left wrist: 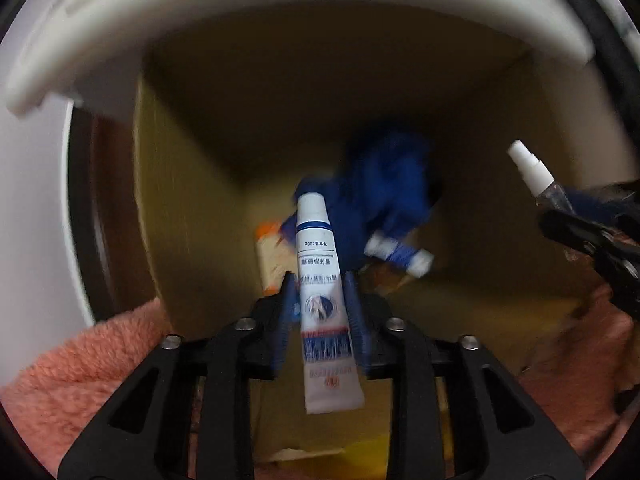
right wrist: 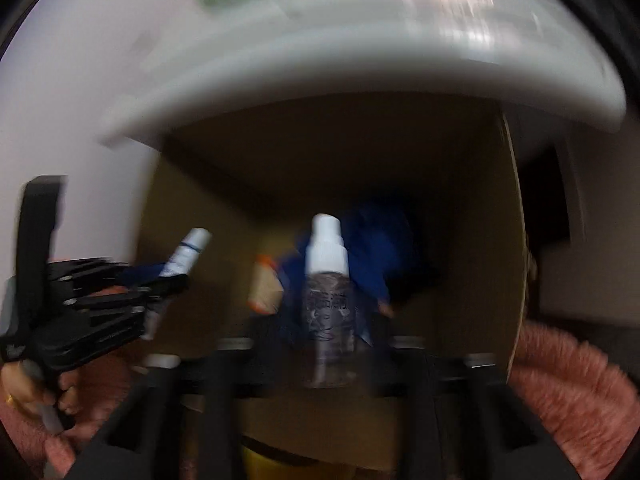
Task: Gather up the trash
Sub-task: 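Lower the spray bottle and ointment tube into the cardboard box and open both tools, then grasp the white-capped jar with the right tool while the left grasps the green lotion bottle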
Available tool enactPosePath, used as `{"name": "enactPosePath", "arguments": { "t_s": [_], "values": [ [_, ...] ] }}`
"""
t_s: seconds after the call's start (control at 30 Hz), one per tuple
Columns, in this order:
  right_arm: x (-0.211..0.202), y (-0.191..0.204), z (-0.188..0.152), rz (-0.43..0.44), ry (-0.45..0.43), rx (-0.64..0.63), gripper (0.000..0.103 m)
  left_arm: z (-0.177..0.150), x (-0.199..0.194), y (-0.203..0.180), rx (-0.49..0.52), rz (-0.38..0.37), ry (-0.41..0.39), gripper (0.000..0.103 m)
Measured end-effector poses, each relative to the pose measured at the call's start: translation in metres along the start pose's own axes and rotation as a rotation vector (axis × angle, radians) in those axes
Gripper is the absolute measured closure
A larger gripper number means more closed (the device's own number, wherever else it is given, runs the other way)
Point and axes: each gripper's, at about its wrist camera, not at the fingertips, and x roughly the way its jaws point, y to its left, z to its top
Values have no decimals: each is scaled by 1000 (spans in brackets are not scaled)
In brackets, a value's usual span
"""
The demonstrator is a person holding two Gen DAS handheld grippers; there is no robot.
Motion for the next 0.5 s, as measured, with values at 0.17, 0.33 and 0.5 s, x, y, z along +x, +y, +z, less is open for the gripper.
{"name": "enactPosePath", "arguments": {
  "t_s": [0.17, 0.33, 0.5],
  "values": [
    [23, -17, 0, -61, 76, 77, 30, -2, 21, 5, -39, -27, 68, 40],
    [8, -18, 5, -65, 8, 78, 30, 5, -3, 5, -64, -43, -25, 40],
    [-29, -9, 24, -71, -138, 36, 30, 27, -69, 16, -90, -25, -281, 25]
  ]
}}
